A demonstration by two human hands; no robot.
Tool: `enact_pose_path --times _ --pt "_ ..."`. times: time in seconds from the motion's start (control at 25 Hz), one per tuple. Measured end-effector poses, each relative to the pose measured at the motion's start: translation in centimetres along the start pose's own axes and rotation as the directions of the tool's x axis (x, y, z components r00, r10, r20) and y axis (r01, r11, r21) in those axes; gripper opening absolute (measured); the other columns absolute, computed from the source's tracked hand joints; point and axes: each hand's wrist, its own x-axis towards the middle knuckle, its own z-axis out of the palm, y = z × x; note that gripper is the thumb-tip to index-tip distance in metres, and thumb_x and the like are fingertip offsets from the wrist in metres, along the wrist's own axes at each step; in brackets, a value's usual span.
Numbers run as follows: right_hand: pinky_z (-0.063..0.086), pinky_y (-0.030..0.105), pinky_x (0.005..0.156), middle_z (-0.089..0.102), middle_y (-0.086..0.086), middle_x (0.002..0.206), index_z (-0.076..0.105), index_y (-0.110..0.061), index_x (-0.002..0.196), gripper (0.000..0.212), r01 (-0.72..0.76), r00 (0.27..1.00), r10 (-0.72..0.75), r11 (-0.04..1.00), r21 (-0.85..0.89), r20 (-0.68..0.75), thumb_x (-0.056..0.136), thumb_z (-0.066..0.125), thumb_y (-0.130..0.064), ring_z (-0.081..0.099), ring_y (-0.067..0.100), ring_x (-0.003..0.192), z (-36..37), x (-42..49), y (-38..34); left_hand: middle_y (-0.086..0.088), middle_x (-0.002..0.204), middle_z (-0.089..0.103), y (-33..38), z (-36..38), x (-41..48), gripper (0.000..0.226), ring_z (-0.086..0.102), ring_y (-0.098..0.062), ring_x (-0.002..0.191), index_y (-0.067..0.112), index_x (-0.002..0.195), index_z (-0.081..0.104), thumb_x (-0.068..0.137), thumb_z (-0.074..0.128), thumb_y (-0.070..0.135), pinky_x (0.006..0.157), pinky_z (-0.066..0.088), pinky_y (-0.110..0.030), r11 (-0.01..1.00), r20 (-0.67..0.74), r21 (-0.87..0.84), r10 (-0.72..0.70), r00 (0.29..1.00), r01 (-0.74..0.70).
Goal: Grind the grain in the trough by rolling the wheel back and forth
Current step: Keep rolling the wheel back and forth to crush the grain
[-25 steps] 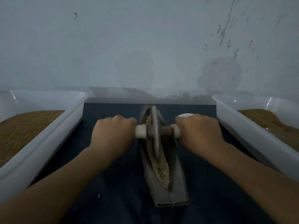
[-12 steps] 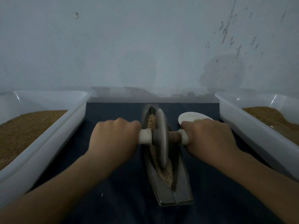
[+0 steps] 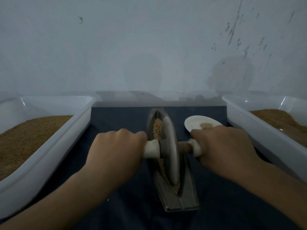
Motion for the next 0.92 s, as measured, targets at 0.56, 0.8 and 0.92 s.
enact_pose_path --times 0.56,0.8,0.92 --pt "0.004 0.018 0.047 0.029 -0.012 0.051 0.026 -0.037 0.066 0.04 -0.022 1.0 0.023 0.999 -0.034 0.009 0.061 0.065 -0.045 0.014 0.001 0.048 0.0 -0.1 -0.1 0.009 0.051 0.021 0.3 -0.1 0.4 0.048 0.01 -0.014 0.04 0.029 0.067 0.029 0.053 0.075 0.029 0.048 0.005 -0.019 0.999 -0.039 0.031 0.013 0.999 -0.012" --pt "0.035 0.031 0.058 0.05 -0.006 0.077 0.043 -0.032 0.079 0.022 -0.193 0.956 0.18 0.981 0.034 0.231 0.085 0.065 -0.033 0.056 0.023 0.073 2.7 7.1 -1.0 0.004 0.073 0.047 -0.2 3.3 6.3 0.005 0.046 -0.02 0.061 0.028 0.091 0.056 0.086 0.058 0.028 0.057 0.037 -0.034 0.98 0.223 0.007 -0.197 0.955 0.2" --pt "0.037 0.033 0.061 0.051 -0.005 0.08 0.042 -0.032 0.08 0.024 -0.166 0.955 0.152 0.985 0.036 0.257 0.084 0.065 -0.032 0.061 0.025 0.081 2.0 7.3 -0.8 0.003 0.075 0.048 -0.2 2.9 5.6 0.005 0.051 -0.023 0.065 0.028 0.091 0.056 0.086 0.058 0.028 0.058 0.038 -0.034 0.974 0.234 -0.016 -0.216 0.948 0.226"
